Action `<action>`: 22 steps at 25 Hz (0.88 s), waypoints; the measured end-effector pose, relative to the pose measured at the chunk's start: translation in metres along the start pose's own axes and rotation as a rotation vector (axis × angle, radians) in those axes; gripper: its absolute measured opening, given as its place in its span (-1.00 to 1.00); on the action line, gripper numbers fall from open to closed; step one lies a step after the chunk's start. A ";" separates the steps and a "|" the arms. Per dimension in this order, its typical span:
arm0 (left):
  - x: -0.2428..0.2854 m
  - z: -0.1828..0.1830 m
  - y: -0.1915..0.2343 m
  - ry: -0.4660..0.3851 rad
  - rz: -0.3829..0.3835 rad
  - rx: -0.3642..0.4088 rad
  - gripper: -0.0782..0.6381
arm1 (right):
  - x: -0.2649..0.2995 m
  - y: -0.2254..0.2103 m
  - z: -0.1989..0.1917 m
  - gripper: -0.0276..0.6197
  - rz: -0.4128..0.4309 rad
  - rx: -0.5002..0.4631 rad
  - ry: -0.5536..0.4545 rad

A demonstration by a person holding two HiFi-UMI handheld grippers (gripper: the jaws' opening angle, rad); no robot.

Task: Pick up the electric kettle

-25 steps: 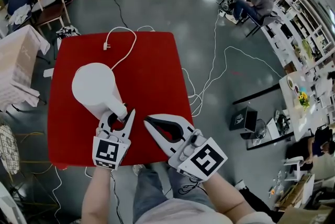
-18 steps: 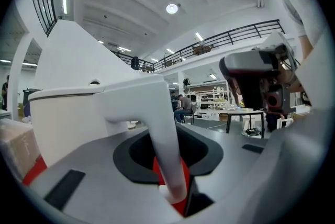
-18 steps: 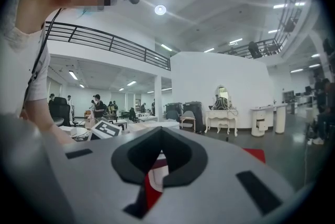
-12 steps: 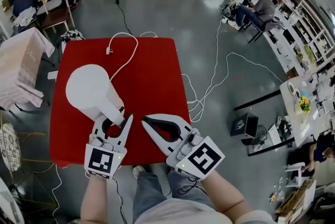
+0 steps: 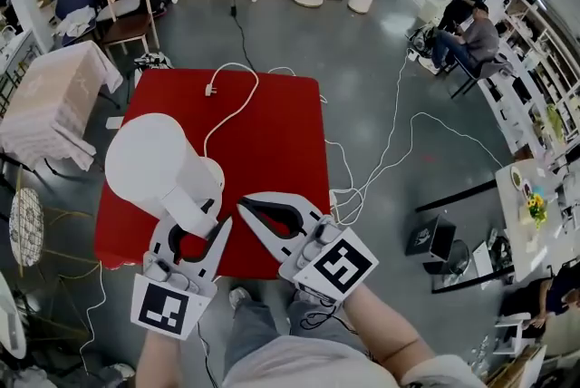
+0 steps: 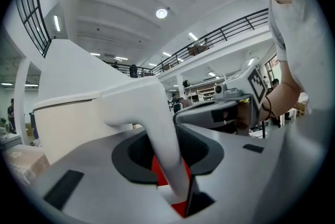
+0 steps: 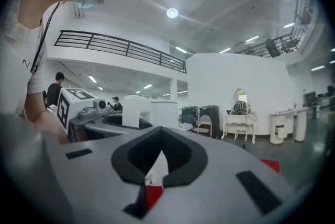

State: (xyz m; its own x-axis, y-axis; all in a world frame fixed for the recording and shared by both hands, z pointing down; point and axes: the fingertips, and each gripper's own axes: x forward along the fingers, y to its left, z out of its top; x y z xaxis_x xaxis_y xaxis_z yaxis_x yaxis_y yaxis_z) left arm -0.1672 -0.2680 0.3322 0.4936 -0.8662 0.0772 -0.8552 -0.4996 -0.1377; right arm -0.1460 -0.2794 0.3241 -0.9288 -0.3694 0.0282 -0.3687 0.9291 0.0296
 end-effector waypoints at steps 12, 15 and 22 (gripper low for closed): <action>-0.031 0.025 -0.020 0.007 0.127 0.007 -0.46 | -0.017 0.028 0.009 -0.90 0.140 -0.013 -0.001; -0.034 0.030 -0.022 -0.007 0.140 -0.001 -0.46 | -0.020 0.030 0.011 -0.90 0.145 -0.013 -0.005; -0.037 0.035 -0.027 -0.012 0.142 0.023 -0.45 | -0.023 0.035 0.022 -0.90 0.155 -0.028 -0.038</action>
State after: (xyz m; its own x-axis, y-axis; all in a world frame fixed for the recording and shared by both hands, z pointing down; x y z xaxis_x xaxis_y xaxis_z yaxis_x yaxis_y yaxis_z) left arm -0.1565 -0.2223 0.2982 0.3702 -0.9279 0.0431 -0.9127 -0.3720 -0.1692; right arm -0.1386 -0.2383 0.3028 -0.9753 -0.2207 -0.0036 -0.2206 0.9738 0.0556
